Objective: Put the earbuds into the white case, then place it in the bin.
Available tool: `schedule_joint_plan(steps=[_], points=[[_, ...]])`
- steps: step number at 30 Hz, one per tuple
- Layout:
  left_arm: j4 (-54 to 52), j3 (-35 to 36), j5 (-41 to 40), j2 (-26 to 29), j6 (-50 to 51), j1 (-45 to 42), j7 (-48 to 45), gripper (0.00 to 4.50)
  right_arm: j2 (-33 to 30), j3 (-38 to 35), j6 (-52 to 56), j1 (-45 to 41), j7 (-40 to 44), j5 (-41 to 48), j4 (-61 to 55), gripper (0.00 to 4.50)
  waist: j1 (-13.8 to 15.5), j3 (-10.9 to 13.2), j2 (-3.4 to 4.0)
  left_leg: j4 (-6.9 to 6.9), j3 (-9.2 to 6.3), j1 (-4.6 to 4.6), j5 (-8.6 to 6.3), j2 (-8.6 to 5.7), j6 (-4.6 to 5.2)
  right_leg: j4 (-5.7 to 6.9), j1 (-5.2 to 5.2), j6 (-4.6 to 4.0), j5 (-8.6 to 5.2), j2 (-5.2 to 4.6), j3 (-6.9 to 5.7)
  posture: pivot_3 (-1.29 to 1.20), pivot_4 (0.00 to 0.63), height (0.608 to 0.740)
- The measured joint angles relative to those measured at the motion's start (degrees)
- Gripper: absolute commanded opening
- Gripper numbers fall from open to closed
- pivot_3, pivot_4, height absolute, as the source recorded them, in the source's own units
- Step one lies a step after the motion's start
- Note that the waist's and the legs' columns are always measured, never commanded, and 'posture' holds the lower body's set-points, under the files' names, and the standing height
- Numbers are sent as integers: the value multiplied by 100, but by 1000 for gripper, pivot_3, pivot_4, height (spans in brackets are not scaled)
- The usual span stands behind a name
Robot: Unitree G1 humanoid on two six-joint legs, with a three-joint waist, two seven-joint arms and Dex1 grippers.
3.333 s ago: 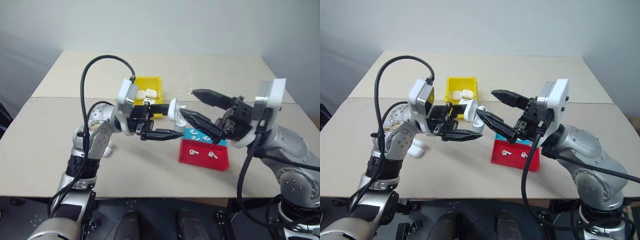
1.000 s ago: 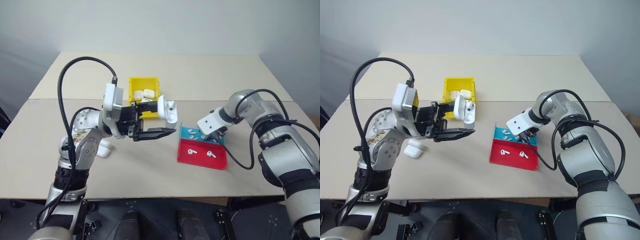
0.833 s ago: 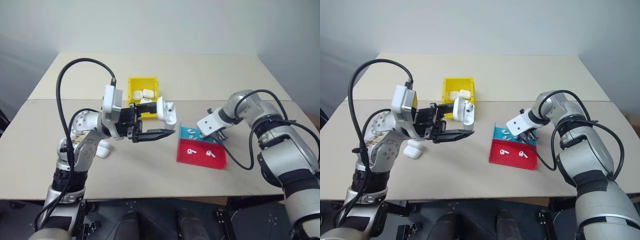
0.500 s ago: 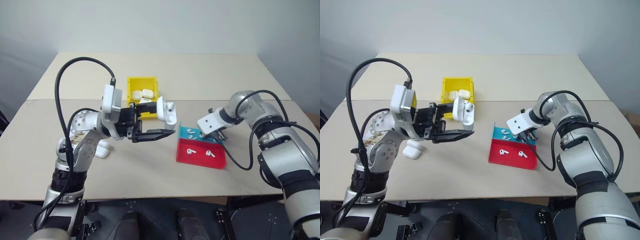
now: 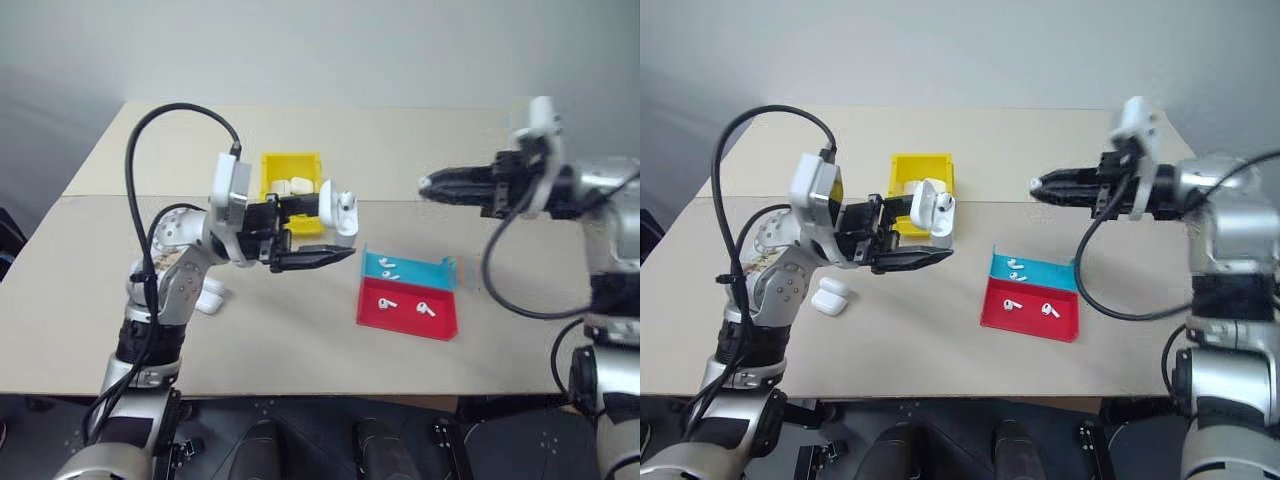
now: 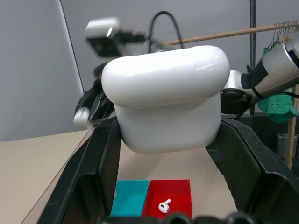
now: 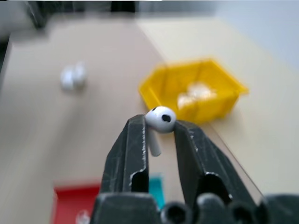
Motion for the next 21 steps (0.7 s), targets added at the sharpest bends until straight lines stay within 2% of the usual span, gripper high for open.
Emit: schedule_joint_plan(steps=[2, 4, 7, 10, 15, 21], points=[[100, -10, 2, -37, 2, -97, -33, 2780, 269, -563, 858, 183, -765, 782, -896, 630, -13, 0, 0, 0, -1, 1, 0, 1, 0, -1, 2, 0, 0, 2, 0, 0, 150, 740], [225, -56, 3, -114, 10, -211, -102, 2780, 886, -1178, 1604, 390, -1903, 1858, -1874, 630, -17, -1, -1, -3, -6, 2, 0, 3, 0, -1, 3, 0, 0, 4, -2, 0, 150, 740], [318, -113, 17, -164, 14, -284, -198, 2780, 1409, -1428, 2125, 615, -3236, 3033, -2655, 630, -17, -1, -1, -3, -5, -2, 0, 1, 0, -2, 1, 0, 0, 2, 0, 0, 150, 740], [418, -145, 23, -183, 15, -321, -270, 2780, 1621, -1448, 2171, 914, -4225, 3790, -3226, 630, -9, -1, -1, -3, -7, -7, 0, 0, 1, -7, 0, 1, -1, 2, -2, 0, 150, 740], [534, -167, 26, -219, 15, -361, -351, 2780, 1594, -1072, 2021, 1464, -4773, 4237, -3722, 630, -10, -1, -1, 2, -10, -22, 0, -2, 1, -10, -7, 5, 2, 0, -4, 0, 150, 740], [537, -170, 30, -219, 15, -374, -438, 2780, 1431, -732, 1717, 1478, -5073, 4539, -3941, 630, -32, -1, -1, 0, -15, -20, 0, 0, 2, -9, -8, 5, 1, 3, -4, 0, 150, 740]])
